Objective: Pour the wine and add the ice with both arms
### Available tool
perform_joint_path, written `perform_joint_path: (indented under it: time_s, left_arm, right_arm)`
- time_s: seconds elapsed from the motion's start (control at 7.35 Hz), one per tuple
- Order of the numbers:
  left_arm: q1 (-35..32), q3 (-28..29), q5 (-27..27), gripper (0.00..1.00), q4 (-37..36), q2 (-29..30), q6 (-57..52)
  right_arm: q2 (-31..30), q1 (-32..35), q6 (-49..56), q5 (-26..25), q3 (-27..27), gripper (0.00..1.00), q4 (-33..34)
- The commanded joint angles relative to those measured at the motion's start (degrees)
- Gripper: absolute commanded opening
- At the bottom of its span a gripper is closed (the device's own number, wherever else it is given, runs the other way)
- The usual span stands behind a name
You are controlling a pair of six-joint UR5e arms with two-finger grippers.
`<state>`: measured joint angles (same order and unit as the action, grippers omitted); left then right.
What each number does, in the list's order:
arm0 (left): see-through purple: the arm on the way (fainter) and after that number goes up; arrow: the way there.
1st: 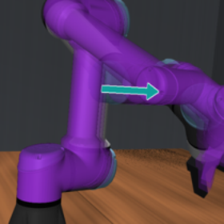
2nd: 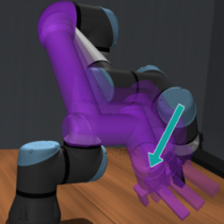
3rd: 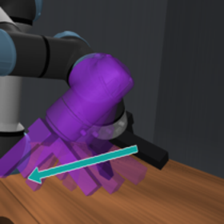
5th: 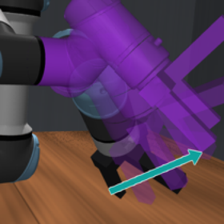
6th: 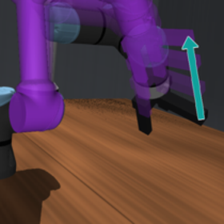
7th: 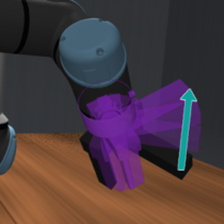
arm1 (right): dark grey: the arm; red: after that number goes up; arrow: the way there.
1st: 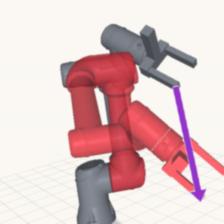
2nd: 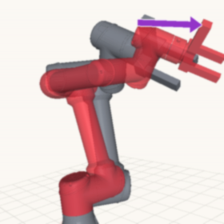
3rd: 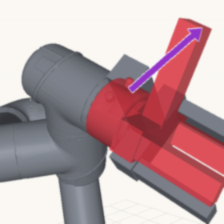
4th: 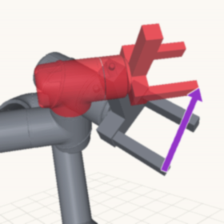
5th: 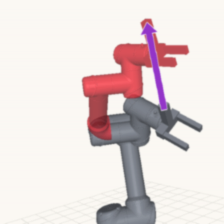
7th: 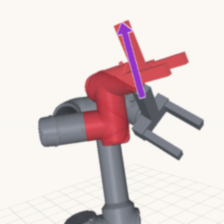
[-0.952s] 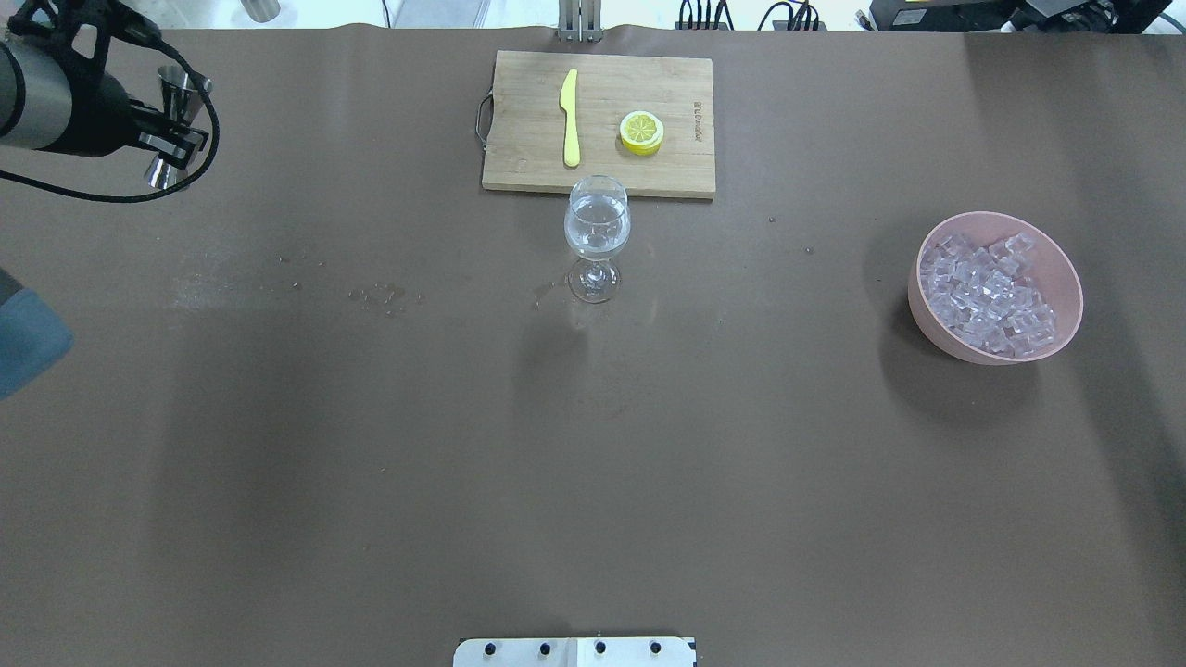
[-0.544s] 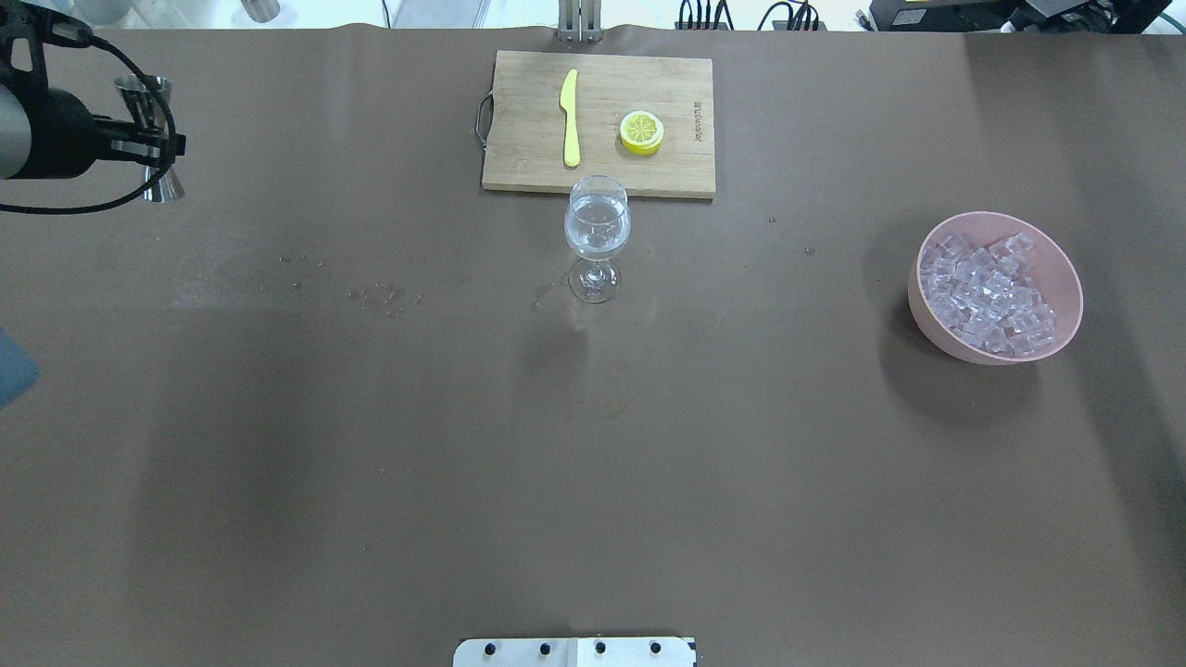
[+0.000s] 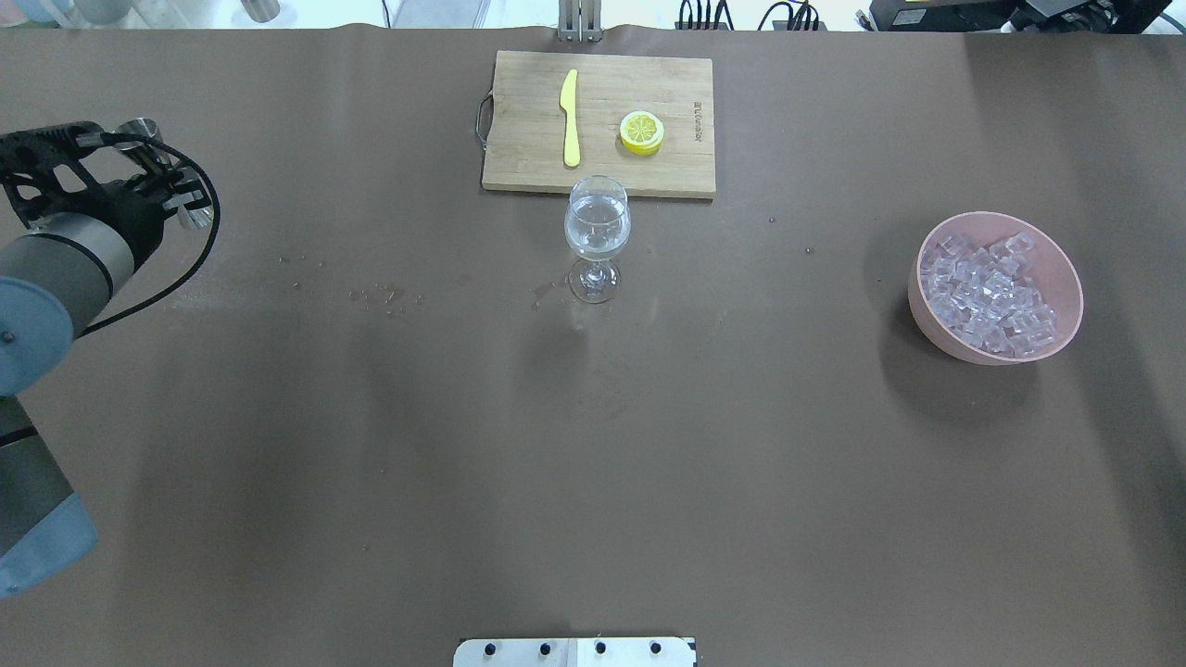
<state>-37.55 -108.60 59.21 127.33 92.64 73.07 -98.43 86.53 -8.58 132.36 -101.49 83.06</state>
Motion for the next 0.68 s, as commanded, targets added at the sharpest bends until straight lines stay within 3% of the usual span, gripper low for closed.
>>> perform_joint_path:
  time_s: [0.0, 0.54]
  left_arm:
    - [2.13, 4.25, -10.93, 0.0, -0.15, -0.79, 3.73]
    - [4.15, 13.66, -14.56, 0.0, -0.15, 4.29, 7.09]
  right_arm:
    - [-0.01, 0.13, -0.03, 0.0, -0.03, 1.0, 0.0]
    - [-0.1, 0.21, 0.14, 0.0, -0.12, 1.0, 0.0]
